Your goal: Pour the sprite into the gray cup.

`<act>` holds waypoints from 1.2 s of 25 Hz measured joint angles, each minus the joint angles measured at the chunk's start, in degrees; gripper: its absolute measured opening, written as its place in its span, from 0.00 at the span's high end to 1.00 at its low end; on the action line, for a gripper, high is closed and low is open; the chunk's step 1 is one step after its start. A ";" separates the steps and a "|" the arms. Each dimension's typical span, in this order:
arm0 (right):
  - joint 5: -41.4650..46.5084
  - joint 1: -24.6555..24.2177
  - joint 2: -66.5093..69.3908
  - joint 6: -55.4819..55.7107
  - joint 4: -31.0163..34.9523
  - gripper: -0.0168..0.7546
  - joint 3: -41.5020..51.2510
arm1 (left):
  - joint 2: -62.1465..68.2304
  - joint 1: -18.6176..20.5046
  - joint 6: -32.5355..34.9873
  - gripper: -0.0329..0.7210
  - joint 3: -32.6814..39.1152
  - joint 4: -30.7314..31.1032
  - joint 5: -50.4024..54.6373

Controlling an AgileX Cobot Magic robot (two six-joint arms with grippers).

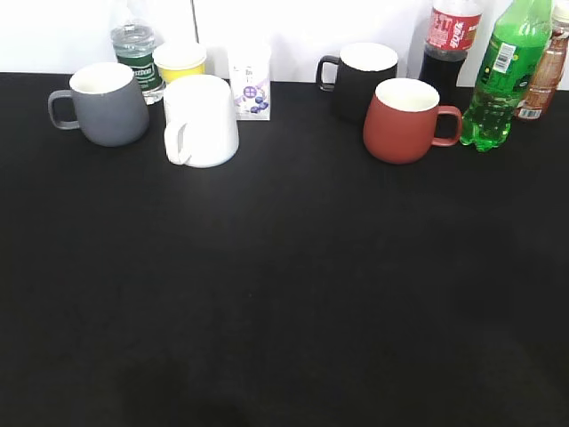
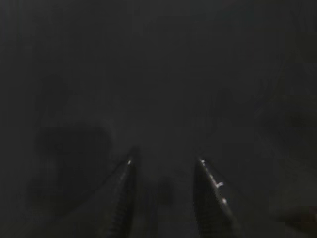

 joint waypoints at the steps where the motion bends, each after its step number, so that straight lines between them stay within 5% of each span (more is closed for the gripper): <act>1: 2.40 0.00 -6.29 -0.34 0.93 0.23 2.42 | -1.42 0.00 0.00 0.54 0.00 0.32 1.37; 7: 12.61 0.00 -31.67 -0.64 2.20 0.23 12.50 | -4.25 0.00 0.00 0.44 1.37 -0.45 3.50; 15: 12.97 0.00 -33.43 -0.64 2.45 0.24 12.63 | -4.25 0.00 0.05 0.44 1.37 -3.67 3.21; 23: 12.97 -0.06 -34.49 -0.64 2.51 0.24 12.63 | -4.66 0.16 0.05 0.60 1.43 -3.79 2.73; 25: 12.97 -4.28 -36.36 -0.68 3.00 0.24 12.63 | -7.28 3.45 0.05 0.63 1.49 -4.19 0.63; 28: 13.03 -18.08 -42.02 -0.68 3.12 0.24 12.63 | -14.15 10.65 0.05 0.64 1.49 -4.23 -2.72; 30: 13.08 -20.93 -47.78 -0.68 3.12 0.24 12.63 | -18.56 13.60 0.05 0.64 1.66 -4.23 -3.08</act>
